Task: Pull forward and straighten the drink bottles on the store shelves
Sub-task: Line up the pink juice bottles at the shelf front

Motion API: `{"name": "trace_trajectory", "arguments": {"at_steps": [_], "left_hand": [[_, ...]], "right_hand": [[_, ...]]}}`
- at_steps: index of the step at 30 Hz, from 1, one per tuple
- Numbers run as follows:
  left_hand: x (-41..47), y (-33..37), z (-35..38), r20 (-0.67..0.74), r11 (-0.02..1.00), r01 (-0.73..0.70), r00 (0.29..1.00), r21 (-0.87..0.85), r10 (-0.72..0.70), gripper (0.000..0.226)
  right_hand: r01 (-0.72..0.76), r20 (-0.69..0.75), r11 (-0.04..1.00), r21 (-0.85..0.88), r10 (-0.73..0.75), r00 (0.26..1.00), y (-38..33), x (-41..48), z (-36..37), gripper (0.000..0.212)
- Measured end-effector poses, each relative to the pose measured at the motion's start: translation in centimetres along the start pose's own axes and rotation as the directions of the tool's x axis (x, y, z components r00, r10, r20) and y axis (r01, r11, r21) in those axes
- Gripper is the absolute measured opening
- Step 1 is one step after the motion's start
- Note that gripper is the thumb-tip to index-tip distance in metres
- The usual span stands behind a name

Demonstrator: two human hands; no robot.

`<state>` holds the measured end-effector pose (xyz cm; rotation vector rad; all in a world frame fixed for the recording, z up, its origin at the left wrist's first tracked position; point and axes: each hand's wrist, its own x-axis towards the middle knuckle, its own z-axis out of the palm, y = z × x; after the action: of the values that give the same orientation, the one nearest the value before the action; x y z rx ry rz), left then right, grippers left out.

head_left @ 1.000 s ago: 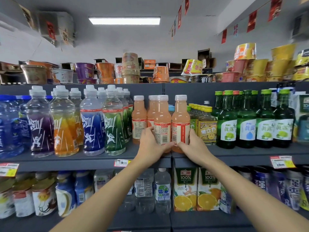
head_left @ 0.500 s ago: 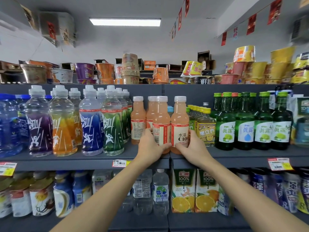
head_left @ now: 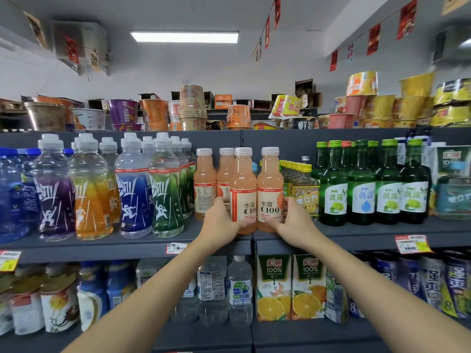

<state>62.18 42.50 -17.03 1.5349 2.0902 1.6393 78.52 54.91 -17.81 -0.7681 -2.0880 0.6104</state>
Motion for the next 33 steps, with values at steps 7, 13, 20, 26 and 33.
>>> {"name": "trace_trajectory", "arguments": {"at_steps": [7, 13, 20, 26, 33], "left_hand": [[0.0, 1.0, 1.8, 0.033, 0.985, -0.118, 0.993, 0.127, 0.115, 0.053], [0.3, 1.0, 3.3, -0.062, 0.980, -0.104, 0.991, 0.172, 0.116, 0.053], [0.4, 0.9, 4.4, -0.119, 0.945, -0.108, 0.981, 0.307, 0.151, 0.039], [0.9, 0.8, 4.5, -0.097, 0.921, -0.157, 0.974, 0.355, 0.204, 0.035], [1.4, 0.8, 4.6, -0.060, 0.916, -0.171, 0.977, 0.362, 0.206, 0.035]], "right_hand": [[0.019, -0.145, 0.998, -0.064, -0.028, 0.989, 1.2, -0.8, -1.4, 0.075], [0.021, -0.265, 0.997, -0.068, -0.039, 0.964, 2.1, -0.9, -1.3, 0.076], [0.061, -0.280, 0.993, -0.105, -0.088, 0.956, 2.8, -0.3, -1.7, 0.058], [0.058, -0.283, 0.995, -0.076, -0.078, 0.956, 3.0, 0.1, -1.5, 0.054], [-0.001, -0.284, 0.998, -0.066, -0.018, 0.959, 3.1, 0.9, -1.3, 0.055]]}}
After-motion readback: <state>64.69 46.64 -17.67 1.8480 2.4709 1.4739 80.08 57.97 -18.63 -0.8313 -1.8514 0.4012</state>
